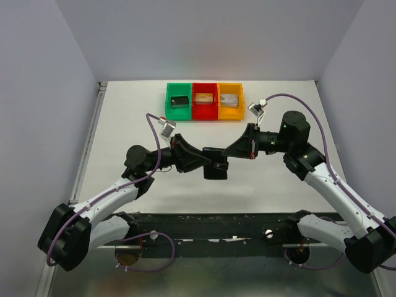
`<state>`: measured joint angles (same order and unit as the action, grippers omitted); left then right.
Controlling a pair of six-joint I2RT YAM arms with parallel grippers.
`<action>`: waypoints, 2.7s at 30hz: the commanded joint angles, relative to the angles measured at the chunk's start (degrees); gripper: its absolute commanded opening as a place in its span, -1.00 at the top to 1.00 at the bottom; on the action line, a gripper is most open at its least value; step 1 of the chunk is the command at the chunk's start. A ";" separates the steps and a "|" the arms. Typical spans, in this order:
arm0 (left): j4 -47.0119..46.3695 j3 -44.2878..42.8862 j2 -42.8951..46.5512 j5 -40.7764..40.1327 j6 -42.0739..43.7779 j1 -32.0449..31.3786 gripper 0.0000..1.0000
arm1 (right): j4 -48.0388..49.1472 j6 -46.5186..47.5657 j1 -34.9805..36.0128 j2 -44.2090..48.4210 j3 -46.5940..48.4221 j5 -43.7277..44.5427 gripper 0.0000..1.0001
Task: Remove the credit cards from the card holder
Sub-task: Pick up the card holder from the center of the board, then open the card holder.
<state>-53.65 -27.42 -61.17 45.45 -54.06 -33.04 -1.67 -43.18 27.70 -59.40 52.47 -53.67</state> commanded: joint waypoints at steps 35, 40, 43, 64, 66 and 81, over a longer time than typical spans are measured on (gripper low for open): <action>22.42 -7.37 6.50 -10.36 9.05 -0.80 0.75 | -26.43 16.10 1.56 3.05 12.12 20.50 -0.48; 37.72 -13.44 5.45 -20.04 9.68 -0.98 1.00 | -37.16 22.43 11.03 1.39 19.85 42.55 -0.47; 45.44 -17.39 4.39 -25.83 7.23 -1.50 1.00 | -39.98 23.75 18.76 -0.01 22.23 60.28 -0.41; 73.95 -34.01 0.61 -52.04 -1.92 -11.00 1.00 | -38.23 26.74 35.75 -14.52 30.76 88.65 -0.34; 74.21 -34.02 0.52 -52.13 -1.92 -11.00 1.00 | -38.23 26.83 35.67 -15.31 31.29 88.30 -0.33; 72.46 -33.40 1.05 -51.08 -1.40 -11.79 1.00 | -38.05 25.16 35.84 -20.58 33.84 84.17 -0.30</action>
<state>19.97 -60.40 -60.80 -5.37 -55.37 -44.36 -39.94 -16.95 63.02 -78.56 83.81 31.66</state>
